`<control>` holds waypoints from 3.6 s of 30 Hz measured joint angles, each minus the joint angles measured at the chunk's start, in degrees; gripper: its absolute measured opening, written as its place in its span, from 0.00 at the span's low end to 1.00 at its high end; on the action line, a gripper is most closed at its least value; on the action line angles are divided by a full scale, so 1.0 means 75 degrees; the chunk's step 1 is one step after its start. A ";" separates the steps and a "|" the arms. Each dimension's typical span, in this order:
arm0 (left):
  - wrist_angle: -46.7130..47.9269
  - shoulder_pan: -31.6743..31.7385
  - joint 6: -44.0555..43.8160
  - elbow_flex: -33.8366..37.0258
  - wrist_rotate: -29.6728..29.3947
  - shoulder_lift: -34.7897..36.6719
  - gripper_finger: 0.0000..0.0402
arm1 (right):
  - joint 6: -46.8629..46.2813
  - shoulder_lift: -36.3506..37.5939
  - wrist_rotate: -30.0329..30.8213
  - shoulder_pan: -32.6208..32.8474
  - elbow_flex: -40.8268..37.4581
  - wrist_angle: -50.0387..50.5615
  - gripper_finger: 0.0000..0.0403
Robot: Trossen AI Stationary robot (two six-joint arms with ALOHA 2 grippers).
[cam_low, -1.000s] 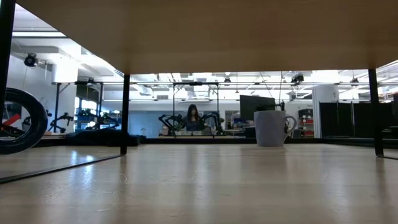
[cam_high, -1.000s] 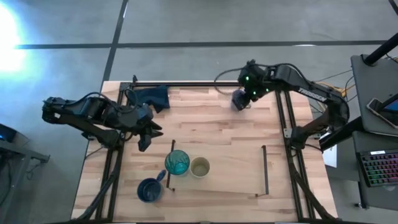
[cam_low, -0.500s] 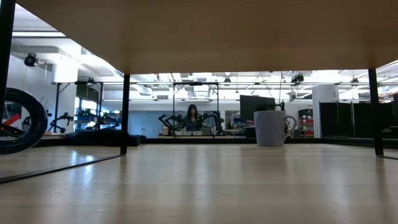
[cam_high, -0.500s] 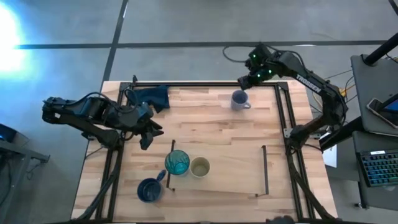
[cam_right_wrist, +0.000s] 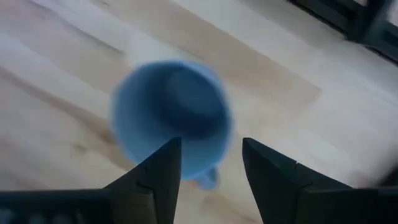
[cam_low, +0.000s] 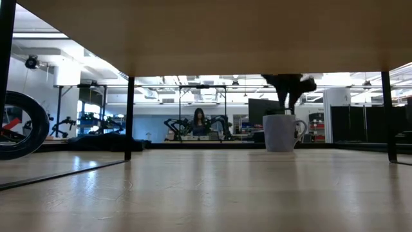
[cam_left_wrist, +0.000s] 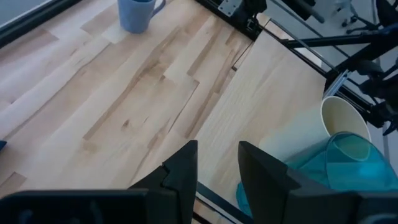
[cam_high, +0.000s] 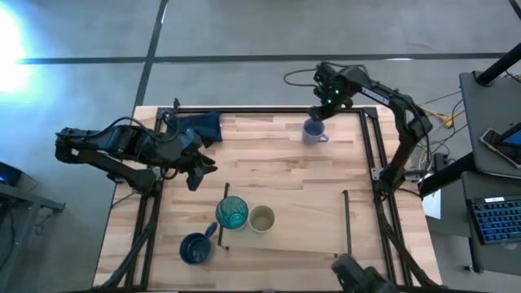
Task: Stack small to large cups/mugs on shelf
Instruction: Put the blue mug on the shelf
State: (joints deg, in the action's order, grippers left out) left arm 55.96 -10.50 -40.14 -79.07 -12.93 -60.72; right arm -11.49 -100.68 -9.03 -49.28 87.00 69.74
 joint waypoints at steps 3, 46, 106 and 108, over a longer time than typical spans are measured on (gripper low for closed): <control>0.0000 0.0000 0.0000 0.0000 0.0000 0.0001 0.25 | 0.0118 -0.0164 0.0508 -0.0002 -0.0016 0.0084 0.43; 0.0087 0.0087 0.0026 0.0006 -0.0170 0.0001 0.25 | 0.0090 -0.0252 0.0151 0.0001 -0.1500 -0.1575 0.22; -0.0046 0.0105 -0.0128 0.0462 -0.0318 0.0001 0.25 | -0.2848 0.3025 0.0644 0.7417 0.0703 0.1191 0.04; -0.0041 0.0105 -0.0128 0.0469 -0.0318 -0.0001 0.25 | -0.2636 0.2691 0.0798 0.7855 0.0865 0.1111 0.04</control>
State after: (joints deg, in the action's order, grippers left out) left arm 55.66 -9.72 -41.10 -75.55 -15.31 -60.73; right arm -31.26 -80.49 -3.05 9.64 93.49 78.07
